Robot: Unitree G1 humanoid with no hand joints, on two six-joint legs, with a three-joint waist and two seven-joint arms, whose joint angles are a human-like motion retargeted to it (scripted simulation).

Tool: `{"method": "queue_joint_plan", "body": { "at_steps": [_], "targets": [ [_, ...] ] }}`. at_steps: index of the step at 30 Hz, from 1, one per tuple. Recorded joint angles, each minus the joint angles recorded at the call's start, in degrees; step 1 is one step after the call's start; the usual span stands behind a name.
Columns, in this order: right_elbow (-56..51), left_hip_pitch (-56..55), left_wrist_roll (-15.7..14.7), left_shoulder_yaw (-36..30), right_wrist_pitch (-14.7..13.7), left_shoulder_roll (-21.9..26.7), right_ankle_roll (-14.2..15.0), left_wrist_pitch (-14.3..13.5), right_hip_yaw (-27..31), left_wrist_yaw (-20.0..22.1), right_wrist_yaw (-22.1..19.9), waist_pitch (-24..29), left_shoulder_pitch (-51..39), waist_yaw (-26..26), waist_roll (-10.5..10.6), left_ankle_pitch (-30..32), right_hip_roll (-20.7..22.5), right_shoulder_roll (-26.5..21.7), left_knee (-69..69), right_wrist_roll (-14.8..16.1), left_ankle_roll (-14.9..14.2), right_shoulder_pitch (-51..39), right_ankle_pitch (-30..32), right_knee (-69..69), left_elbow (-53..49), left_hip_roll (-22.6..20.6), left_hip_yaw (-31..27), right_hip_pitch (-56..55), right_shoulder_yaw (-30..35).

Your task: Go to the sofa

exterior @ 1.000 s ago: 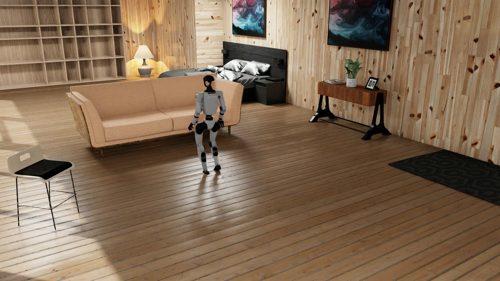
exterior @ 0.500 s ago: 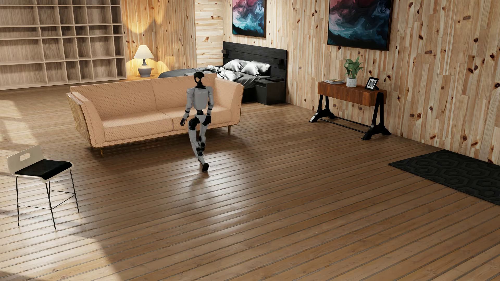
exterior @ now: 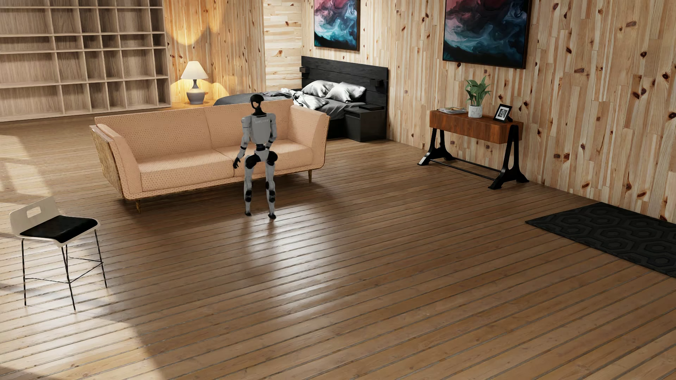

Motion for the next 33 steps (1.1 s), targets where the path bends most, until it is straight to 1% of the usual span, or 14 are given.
{"method": "queue_joint_plan", "body": {
  "at_steps": [2, 4, 6, 7, 8, 11, 12, 14, 18, 21, 23, 25, 29, 33],
  "targets": [
    [1.67, 3.28, 0.75, -0.01, 1.89, -1.34, 2.0, 0.57, 2.91, -1.4, -0.8, -0.34, 0.28, 0.01, -0.51, -0.66, -0.38, 0.6, -1.97, 0.4, 1.57, -0.4, 1.96, -0.08, 1.51, 1.57, 3.83, 1.9, -0.35],
    [3.03, 6.22, 1.81, -1.18, 3.16, -2.05, 4.63, 0.5, 5.64, -5.16, -0.86, -0.95, -0.85, -0.29, -1.19, -0.22, -1.34, 1.09, -5.26, 0.82, 2.66, 0.25, 4.55, 0.46, 3.01, 2.12, 6.93, 2.42, -1.03],
    [3.12, 8.25, 4.32, -3.52, 2.26, -1.61, 7.1, -0.83, 7.82, -8.31, -0.13, -1.23, -3.49, -0.39, -1.76, -0.64, -2.34, 0.58, -6.93, 0.89, 3.41, 2.12, 6.25, 1.62, 3.19, 1.79, 8.81, 2.54, -0.37],
    [3.48, 8.98, 5.0, -3.99, 1.8, -1.4, 8.01, -1.2, 8.43, -8.36, 0.41, -1.28, -4.73, -0.3, -2.01, -1.17, -2.84, 0.09, -7.15, 0.6, 3.73, 2.91, 6.65, 2.01, 2.32, 1.5, 9.47, 2.79, 0.48],
    [3.96, 9.57, 4.8, -3.34, 2.14, -1.31, 8.78, -1.62, 8.83, -7.43, 1.04, -1.35, -5.77, -0.2, -2.28, -1.7, -3.33, -0.24, -7.18, 0.16, 4.01, 3.72, 6.95, 2.21, 1.54, 1.18, 9.97, 3.14, 1.66],
    [7.16, 11.13, 1.35, 0.5, 4.51, -2.92, 10.48, -1.62, 10.08, -4.14, 3.39, -1.75, -8.2, 0.12, -3.06, -3.09, -4.6, -1.22, -7.3, -0.95, 4.65, 4.98, 7.97, 1.94, -1.51, 0.08, 10.95, 4.48, 3.45],
    [8.1, 11.62, 0.55, 1.11, 5.11, -3.36, 10.85, -1.67, 10.5, -3.4, 3.87, -1.91, -8.88, 0.23, -3.26, -3.57, -4.94, -1.39, -7.44, -1.18, 4.79, 5.05, 8.37, 1.93, -2.37, -0.22, 11.21, 4.8, 3.65],
    [8.89, 12.27, 0.22, 0.67, 5.41, -3.7, 10.91, -1.93, 11.16, -2.74, 4.12, -2.19, -10.04, 0.38, -3.6, -4.56, -5.45, -1.69, -7.51, -1.4, 4.99, 4.87, 9.03, 2.61, -3.47, -0.72, 11.6, 4.88, 3.79],
    [6.14, 13.28, 1.45, -3.67, 4.27, -3.34, 10.91, -2.63, 11.67, -4.01, 2.01, -2.52, -11.58, 0.21, -4.21, -6.07, -6.43, -1.53, -7.86, -0.04, 5.32, 4.57, 9.69, 5.09, -1.91, -1.92, 11.68, 4.31, 2.59],
    [3.49, 13.55, 2.62, -5.47, 3.47, -3.64, 10.93, -1.35, 11.48, -4.3, 0.97, -2.7, -11.87, 0.17, -4.6, -7.01, -7.18, -1.16, -7.59, 0.89, 5.74, 3.97, 10.06, 6.98, 2.21, -2.89, 11.54, 3.72, 2.64],
    [1.97, 13.6, 2.71, -5.12, 3.17, -4.22, 10.93, -0.35, 11.28, -3.95, 1.03, -2.8, -11.31, 0.2, -4.84, -7.5, -7.66, -1.16, -7.51, 1.23, 6.02, 3.32, 10.35, 8.64, 4.88, -3.51, 11.43, 2.95, 3.12],
    [1.0, 13.46, 3.13, -5.07, 3.04, -4.42, 11.1, -0.14, 11.09, -4.0, 0.94, -2.93, -10.38, 0.28, -5.12, -7.92, -8.18, -1.34, -7.26, 1.59, 6.29, 2.77, 10.65, 10.77, 6.85, -4.17, 11.29, 1.84, 3.42],
    [1.43, 13.06, 3.97, -5.03, 2.63, -4.2, 11.9, 0.55, 10.8, -4.71, 1.34, -3.04, -8.05, 0.6, -5.74, -8.96, -9.22, -2.48, -6.09, 1.73, 6.82, 2.34, 11.58, 15.06, 7.76, -5.63, 10.9, -0.18, 3.19],
    [3.3, 12.9, 3.81, -3.67, 3.31, -3.66, 13.16, 0.89, 10.52, -4.58, 1.86, -3.1, -6.54, 0.85, -6.3, -9.59, -10.04, -3.28, -5.45, 1.29, 7.07, 2.55, 12.7, 18.89, 7.6, -6.75, 10.49, -2.0, 2.89]
  ]
}}
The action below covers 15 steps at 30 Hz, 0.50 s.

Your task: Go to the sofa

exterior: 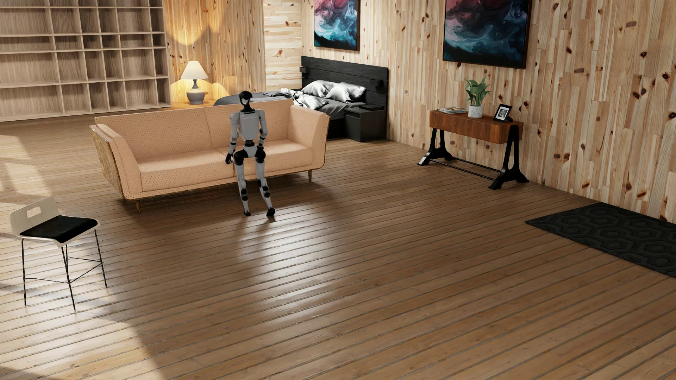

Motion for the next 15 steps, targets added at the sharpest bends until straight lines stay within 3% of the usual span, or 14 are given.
{"method": "queue_joint_plan", "body": {
  "at_steps": [6, 9, 15],
  "targets": [
    [1.0, -0.7, -0.32, 1.98, 0.2, -0.09, 1.47, 0.14, -1.18, 0.42, 0.52, 0.16, -0.25, 0.01, -0.96, -0.71, -1.85, -0.66, 0.67, -0.71, -0.41, -0.07, 0.07, 7.11, -0.88, -0.76, 1.2, -4.31, -0.95],
    [-0.86, -1.25, 0.13, 1.98, -0.14, 0.11, 2.39, -1.4, -2.7, 0.65, 0.03, 0.46, -1.17, -0.35, -1.45, -1.02, -3.31, -0.58, 1.17, -0.39, -0.82, 0.82, -4.48, 10.18, -0.9, -0.97, 1.62, -6.28, -1.63],
    [-1.41, -0.8, 0.38, 1.56, 0.27, -0.09, -5.6, -2.42, -9.73, 0.94, 0.07, 0.53, -4.46, -1.17, -1.88, -0.04, -7.81, 0.47, -0.79, -0.51, -1.55, 1.17, -15.17, -4.1, -2.07, -0.53, 0.49, -6.07, -1.27]
  ]
}}
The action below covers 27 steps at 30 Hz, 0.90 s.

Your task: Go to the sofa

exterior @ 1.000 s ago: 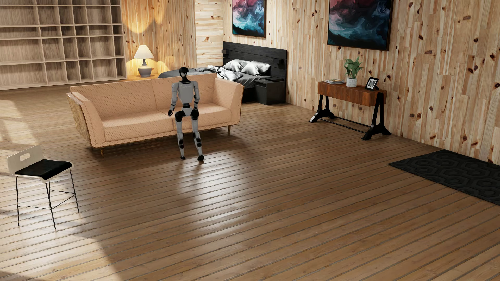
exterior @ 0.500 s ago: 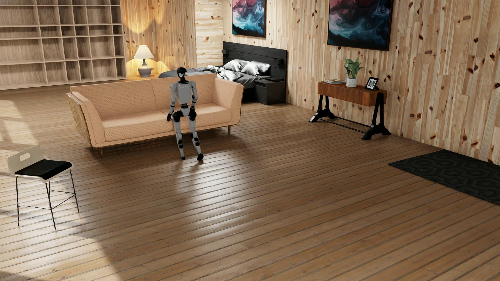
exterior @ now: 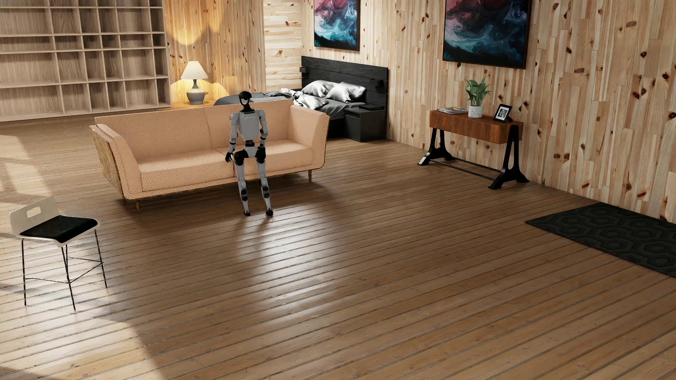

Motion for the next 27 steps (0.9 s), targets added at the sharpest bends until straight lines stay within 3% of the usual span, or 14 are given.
{"method": "queue_joint_plan", "body": {
  "at_steps": [6, 11, 13, 15, 17, 20, 27],
  "targets": [
    [-0.72, -0.43, -0.33, -0.97, 0.19, -0.63, 1.91, -0.32, 11.67, 0.0, -0.28, 0.81, -1.37, -0.67, 0.32, 0.51, 4.52, -0.37, -0.31, -0.35, -1.2, -0.16, 0.15, -4.08, -0.47, 0.27, -1.43, -4.77, -0.78],
    [1.03, 0.57, -1.32, -0.26, 0.34, -0.48, -3.06, 0.53, 8.43, 1.12, 0.11, 0.58, 0.63, -0.48, 0.99, 1.21, 6.1, 0.34, -1.59, -0.73, -2.7, -0.7, 1.71, -13.7, 0.08, 2.24, -2.85, 0.5, -0.23],
    [2.04, 0.76, -1.02, 0.3, 0.13, -0.6, -3.52, 2.17, 9.04, 4.16, 0.43, 0.48, 2.64, -0.48, 1.65, 1.1, 7.57, 0.42, -1.54, -1.13, -3.45, -1.64, 2.65, -15.99, 0.03, 3.73, -2.4, 1.62, 0.13],
    [2.36, 0.78, -0.02, -0.43, -0.41, -1.52, -4.18, 5.99, 9.38, 8.25, -0.38, 0.4, 3.61, -0.7, 2.24, 1.1, 8.86, 0.89, -1.53, -1.07, -4.23, -2.39, 3.14, -17.47, 0.37, 5.05, -2.2, 2.32, -0.41],
    [2.03, 0.33, 0.37, -1.79, -0.82, -1.93, -4.8, 7.65, 9.16, 9.28, -1.36, 0.25, 3.49, -1.06, 2.76, 1.17, 9.82, 1.32, -1.19, -0.49, -4.99, -2.26, 3.52, -18.07, 1.87, 5.96, -2.53, 2.42, -1.44],
    [2.59, -1.42, -0.5, -2.91, -0.86, -2.02, -5.53, 7.06, 7.9, 8.35, -1.73, 0.01, 2.05, -1.48, 3.54, 1.37, 10.53, 1.62, 0.73, -0.08, -5.83, -1.87, 3.58, -17.57, 2.16, 6.46, -3.59, 1.61, -2.42],
    [5.61, -5.86, -3.68, -4.43, 0.94, -1.13, -6.66, 2.62, 4.68, 8.55, -0.41, 0.09, -0.17, -1.54, 5.36, 2.76, 10.63, 0.62, 5.82, -1.41, -6.7, -2.56, 3.4, -16.12, -6.19, 6.48, -4.33, -0.3, -1.08]
  ]
}}
